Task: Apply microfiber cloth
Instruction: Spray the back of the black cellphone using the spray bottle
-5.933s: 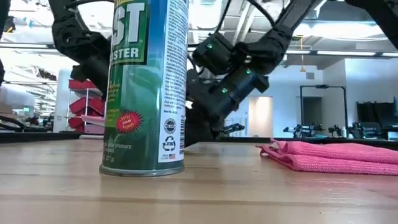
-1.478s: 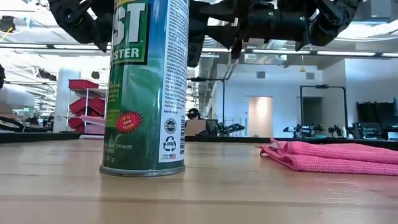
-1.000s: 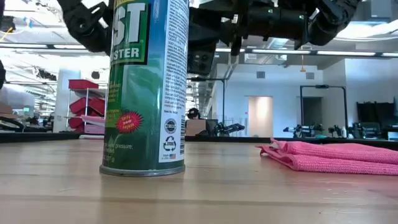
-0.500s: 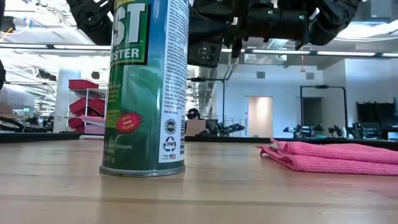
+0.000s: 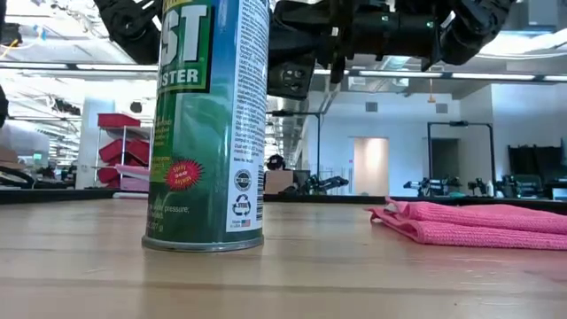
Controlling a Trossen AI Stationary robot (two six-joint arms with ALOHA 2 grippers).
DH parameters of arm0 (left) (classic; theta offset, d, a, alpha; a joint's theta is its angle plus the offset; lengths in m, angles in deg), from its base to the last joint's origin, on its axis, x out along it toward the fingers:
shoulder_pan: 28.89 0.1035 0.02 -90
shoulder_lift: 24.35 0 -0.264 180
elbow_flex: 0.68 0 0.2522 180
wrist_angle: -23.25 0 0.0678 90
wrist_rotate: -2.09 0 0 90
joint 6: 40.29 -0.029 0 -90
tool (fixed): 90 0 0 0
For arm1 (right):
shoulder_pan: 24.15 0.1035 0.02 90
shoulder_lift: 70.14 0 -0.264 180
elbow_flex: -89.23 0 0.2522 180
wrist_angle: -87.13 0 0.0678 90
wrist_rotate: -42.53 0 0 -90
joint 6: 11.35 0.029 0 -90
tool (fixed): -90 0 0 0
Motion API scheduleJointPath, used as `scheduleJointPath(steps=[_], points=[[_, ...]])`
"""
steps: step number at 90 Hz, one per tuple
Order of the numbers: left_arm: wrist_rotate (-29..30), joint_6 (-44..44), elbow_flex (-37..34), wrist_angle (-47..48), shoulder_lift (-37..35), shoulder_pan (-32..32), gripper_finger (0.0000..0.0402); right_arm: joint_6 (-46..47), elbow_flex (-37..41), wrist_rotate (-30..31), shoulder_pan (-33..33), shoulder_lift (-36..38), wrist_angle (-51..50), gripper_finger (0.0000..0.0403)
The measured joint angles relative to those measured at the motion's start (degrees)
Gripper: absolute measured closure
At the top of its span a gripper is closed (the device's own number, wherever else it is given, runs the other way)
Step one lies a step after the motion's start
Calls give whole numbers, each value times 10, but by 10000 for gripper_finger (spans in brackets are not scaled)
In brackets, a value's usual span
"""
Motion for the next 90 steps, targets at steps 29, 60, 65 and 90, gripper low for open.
scheduleJointPath(steps=[29,60,65,90], points=[[3,-12,-6,16,-19,0,398,-9,0,1,-1,1,-11,176],[18,-11,-22,1,-23,-1,398,-23,0,2,-7,29,-55,176],[18,-11,-22,-2,-25,-1,398,-24,0,2,-7,33,-54,176],[18,-13,-22,3,-27,-1,398,-25,0,2,-7,35,-61,176]])
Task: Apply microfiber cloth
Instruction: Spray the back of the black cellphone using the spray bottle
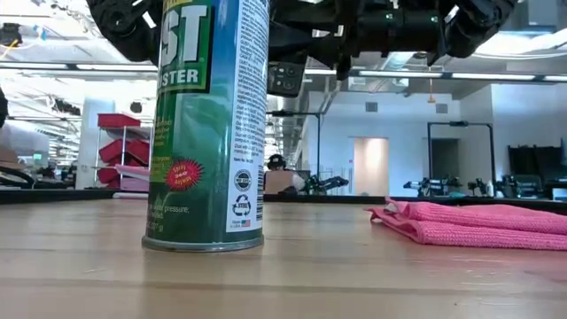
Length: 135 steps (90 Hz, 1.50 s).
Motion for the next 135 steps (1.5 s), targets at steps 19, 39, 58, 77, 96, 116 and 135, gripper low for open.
scheduleJointPath(steps=[19,39,58,77,96,116,135], points=[[1,-2,0,2,0,0,398,-5,2,0,1,0,-1,208],[4,-6,0,4,0,0,398,-6,25,2,0,27,-4,249],[4,-4,0,-9,0,0,398,-6,32,12,1,38,4,242],[-15,6,0,-15,0,0,398,-4,32,12,1,32,18,232],[-33,11,0,-16,0,1,398,-4,32,6,1,31,18,304],[-40,16,0,-19,1,1,398,-7,31,2,2,31,20,384],[-46,27,0,-19,1,1,393,-10,31,9,8,31,19,383]])
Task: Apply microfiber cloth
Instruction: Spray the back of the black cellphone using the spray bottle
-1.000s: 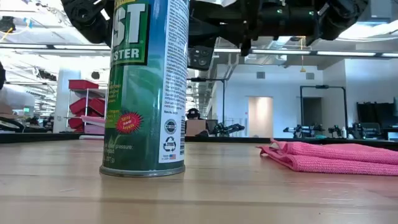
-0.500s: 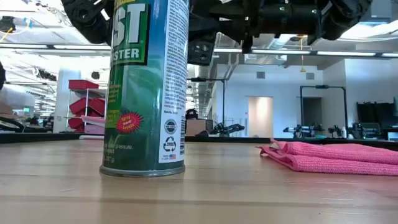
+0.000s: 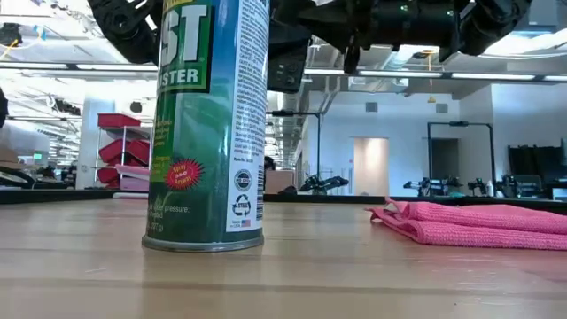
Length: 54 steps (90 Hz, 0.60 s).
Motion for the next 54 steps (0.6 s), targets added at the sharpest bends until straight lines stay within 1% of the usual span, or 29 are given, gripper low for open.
scheduleJointPath(steps=[27,45,54], points=[[1,24,0,7,0,-1,309,-4,0,6,1,-1,-2,383],[1,31,1,30,-1,-1,265,-9,1,9,1,-2,-7,383],[-13,37,1,37,-4,5,248,-10,1,14,1,-2,-11,383]])
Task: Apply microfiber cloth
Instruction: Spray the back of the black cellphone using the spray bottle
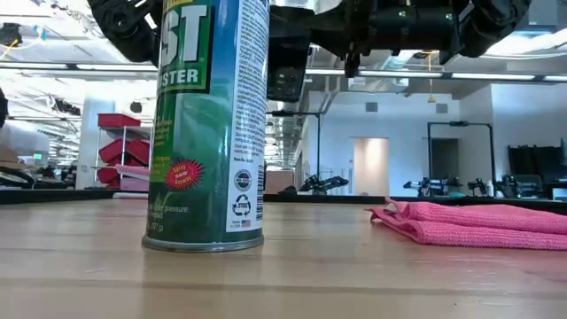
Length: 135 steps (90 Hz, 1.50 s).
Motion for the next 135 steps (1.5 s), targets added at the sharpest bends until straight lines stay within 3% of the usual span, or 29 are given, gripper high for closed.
scheduleJointPath(steps=[27,56,76,106,135], points=[[-4,-21,0,152,-96,14,227,-21,-1,24,5,14,-6,383],[9,-54,0,290,-137,6,233,-29,-2,54,19,68,-151,385],[-7,-71,-2,320,-141,-18,254,-37,1,170,33,110,-258,385],[5,-98,0,330,-169,-56,287,-23,0,161,70,125,-272,385],[82,-138,92,545,-192,-112,323,-13,0,170,93,124,-264,385]])
